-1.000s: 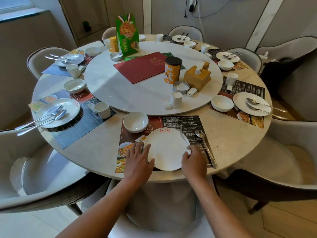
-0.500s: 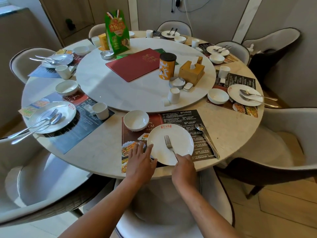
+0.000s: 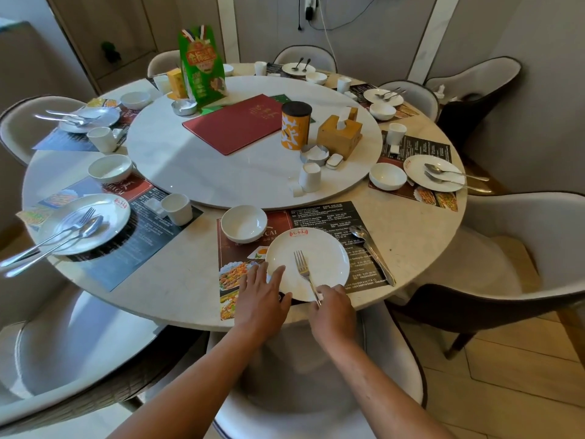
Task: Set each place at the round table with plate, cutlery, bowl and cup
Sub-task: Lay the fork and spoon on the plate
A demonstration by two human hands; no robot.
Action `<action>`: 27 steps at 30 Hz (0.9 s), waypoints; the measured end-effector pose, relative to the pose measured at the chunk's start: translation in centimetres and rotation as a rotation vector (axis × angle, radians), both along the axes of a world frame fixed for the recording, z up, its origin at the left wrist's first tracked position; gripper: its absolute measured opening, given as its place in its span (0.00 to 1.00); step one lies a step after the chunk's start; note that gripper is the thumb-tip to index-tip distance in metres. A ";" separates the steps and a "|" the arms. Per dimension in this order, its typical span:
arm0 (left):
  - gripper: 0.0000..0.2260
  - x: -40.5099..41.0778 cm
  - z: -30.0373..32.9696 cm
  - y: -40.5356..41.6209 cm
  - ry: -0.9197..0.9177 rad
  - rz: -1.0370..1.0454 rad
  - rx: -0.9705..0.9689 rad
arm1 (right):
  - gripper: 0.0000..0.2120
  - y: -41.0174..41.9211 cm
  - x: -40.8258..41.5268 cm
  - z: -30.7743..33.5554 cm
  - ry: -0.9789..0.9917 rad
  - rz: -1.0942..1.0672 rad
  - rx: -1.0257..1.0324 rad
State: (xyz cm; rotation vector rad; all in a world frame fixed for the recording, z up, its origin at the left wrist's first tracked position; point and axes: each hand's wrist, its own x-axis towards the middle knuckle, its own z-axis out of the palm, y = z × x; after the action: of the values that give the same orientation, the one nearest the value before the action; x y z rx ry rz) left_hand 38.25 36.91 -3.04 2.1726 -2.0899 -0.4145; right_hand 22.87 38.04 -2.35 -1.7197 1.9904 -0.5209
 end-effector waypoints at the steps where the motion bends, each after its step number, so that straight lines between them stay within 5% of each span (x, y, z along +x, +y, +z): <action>1: 0.29 -0.2 0.2 -0.1 0.001 -0.003 -0.007 | 0.14 -0.1 -0.3 0.2 -0.001 -0.002 -0.008; 13: 0.28 -5.3 1.8 -2.3 0.017 0.060 -0.065 | 0.11 -9.4 -10.6 2.1 0.178 -0.119 -0.046; 22: 0.28 -8.3 1.3 -2.3 -0.004 0.278 -0.054 | 0.09 -13.5 -14.4 -0.2 0.280 0.115 0.046; 27: 0.28 -8.6 1.0 -1.2 0.018 0.347 -0.036 | 0.10 -13.7 -15.0 -0.4 0.178 0.062 0.008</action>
State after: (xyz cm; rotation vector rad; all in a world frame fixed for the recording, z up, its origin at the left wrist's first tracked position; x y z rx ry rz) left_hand 29.69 35.74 -1.99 2.4329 -1.6471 -0.3553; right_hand 7.86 24.36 -2.79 -1.8735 2.0479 -0.3490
